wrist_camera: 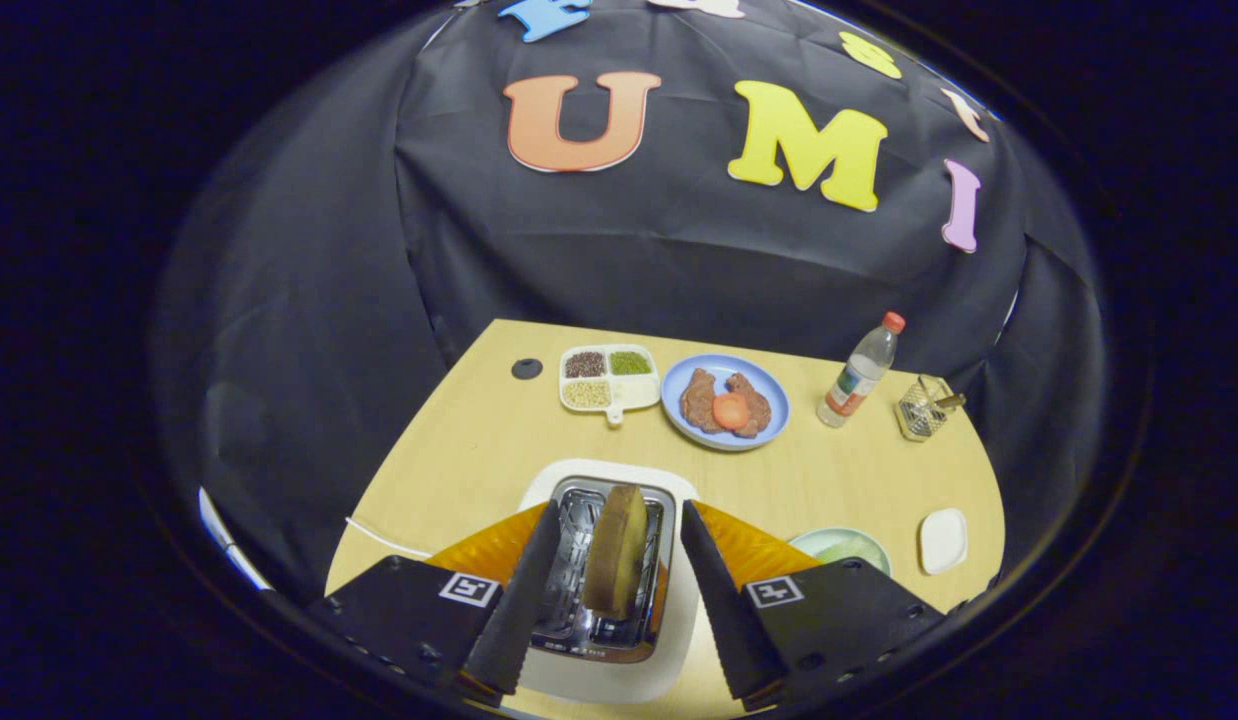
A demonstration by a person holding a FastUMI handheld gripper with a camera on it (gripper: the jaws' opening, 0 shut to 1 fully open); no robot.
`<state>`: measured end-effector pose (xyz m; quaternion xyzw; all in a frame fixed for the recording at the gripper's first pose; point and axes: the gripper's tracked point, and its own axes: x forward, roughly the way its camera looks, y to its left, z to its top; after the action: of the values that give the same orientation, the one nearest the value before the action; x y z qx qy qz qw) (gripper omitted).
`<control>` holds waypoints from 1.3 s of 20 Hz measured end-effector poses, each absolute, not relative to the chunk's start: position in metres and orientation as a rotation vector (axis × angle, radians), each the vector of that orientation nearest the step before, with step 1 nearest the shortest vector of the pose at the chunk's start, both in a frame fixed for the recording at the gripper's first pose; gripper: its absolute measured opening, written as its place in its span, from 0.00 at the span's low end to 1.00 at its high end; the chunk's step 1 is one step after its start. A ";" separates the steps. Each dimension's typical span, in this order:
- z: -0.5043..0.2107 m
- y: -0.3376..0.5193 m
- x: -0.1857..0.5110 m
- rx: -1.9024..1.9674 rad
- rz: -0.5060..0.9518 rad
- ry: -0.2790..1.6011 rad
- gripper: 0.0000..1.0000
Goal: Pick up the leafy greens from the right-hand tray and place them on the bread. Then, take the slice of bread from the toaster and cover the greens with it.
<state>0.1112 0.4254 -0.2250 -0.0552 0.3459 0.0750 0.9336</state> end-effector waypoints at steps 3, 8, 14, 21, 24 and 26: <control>-0.236 0.422 0.109 -0.124 0.104 0.758 0.54; -0.247 0.421 0.108 -0.095 0.085 0.824 0.20; -0.240 0.406 0.095 -0.070 0.074 0.828 0.09; -0.196 0.391 0.081 -0.051 0.136 0.742 0.09; -0.176 0.382 0.074 -0.028 0.175 0.712 0.09; -0.166 0.375 0.067 0.015 0.194 0.723 0.09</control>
<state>0.0666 0.3752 -0.1656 0.0073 0.3531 0.0946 0.9308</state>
